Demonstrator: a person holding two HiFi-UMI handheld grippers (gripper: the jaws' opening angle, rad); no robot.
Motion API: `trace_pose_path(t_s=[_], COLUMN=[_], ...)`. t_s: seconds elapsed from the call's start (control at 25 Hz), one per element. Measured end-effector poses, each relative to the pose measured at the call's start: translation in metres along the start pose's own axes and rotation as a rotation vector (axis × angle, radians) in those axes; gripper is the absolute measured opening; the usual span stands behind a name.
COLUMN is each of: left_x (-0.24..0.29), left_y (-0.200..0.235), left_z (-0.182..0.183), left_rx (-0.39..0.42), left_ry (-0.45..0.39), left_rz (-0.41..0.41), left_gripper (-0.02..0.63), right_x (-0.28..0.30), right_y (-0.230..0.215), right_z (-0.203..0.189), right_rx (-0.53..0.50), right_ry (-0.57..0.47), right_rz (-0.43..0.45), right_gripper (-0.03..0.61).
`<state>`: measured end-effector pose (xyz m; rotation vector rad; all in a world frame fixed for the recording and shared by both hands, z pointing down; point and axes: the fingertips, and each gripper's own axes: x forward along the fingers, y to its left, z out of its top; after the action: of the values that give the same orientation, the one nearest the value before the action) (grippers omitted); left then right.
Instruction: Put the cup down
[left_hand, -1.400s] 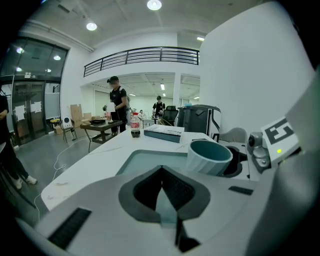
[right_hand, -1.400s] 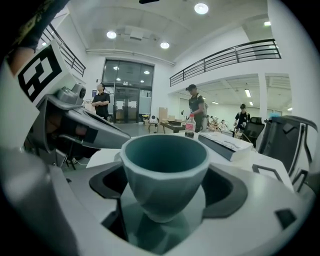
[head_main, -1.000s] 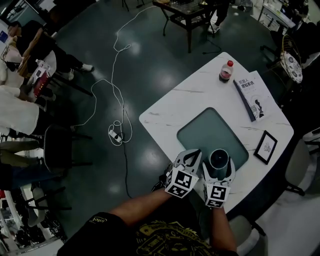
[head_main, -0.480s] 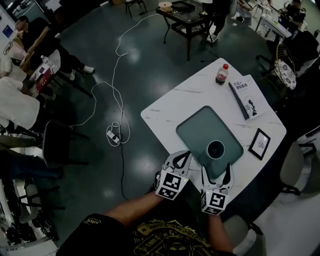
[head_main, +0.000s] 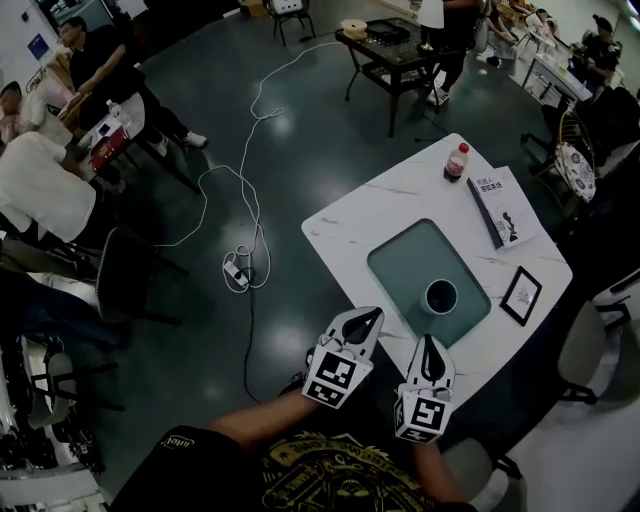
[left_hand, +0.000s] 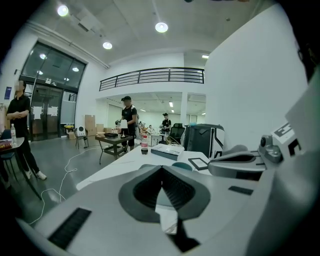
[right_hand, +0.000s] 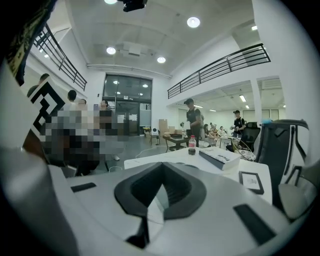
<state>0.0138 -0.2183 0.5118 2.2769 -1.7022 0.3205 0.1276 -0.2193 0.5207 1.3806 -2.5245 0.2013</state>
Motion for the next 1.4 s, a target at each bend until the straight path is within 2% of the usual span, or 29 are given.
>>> trace_pose_path(t_s=[0.24, 0.44, 0.6, 0.76, 1.0, 1.16, 1.4], left_x=[-0.042, -0.093, -0.145, -0.213, -0.292, -0.319, -0.325], left_y=[0.007, 0.018, 0.036, 0.064, 0.062, 0.060, 0.052], left_z=[0.012, 0.013, -0.005, -0.028, -0.053, -0.056, -0.060], left_rx=[0.025, 0.036, 0.061, 0.047, 0.001, -0.015, 0.000], left_ry=[-0.010, -0.037, -0.037, -0.032, -0.027, -0.050, -0.064], left_rz=[-0.011, -0.026, -0.041, -0.048, -0.149, -0.166, -0.173], left_gripper=[0.009, 0.009, 0.009, 0.009, 0.009, 0.009, 0.009], right_x=[-0.013, -0.033, -0.055, -0.090, -0.146, -0.169, -0.190], right_y=[0.036, 0.068, 0.108, 0.173, 0.245, 0.274, 0.283], right_z=[0.027, 0.034, 0.027, 0.021, 0.008, 0.010, -0.002], right_rx=[0.010, -0.011, -0.004, 0.023, 0.067, 0.047, 0.061], right_ry=[-0.053, -0.070, -0.056, -0.040, 0.007, 0.024, 0.037], right_rz=[0.039, 0.030, 0.011, 0.005, -0.010, 0.008, 0.002], right_gripper=[0.006, 0.006, 0.006, 0.006, 0.006, 0.006, 0.006])
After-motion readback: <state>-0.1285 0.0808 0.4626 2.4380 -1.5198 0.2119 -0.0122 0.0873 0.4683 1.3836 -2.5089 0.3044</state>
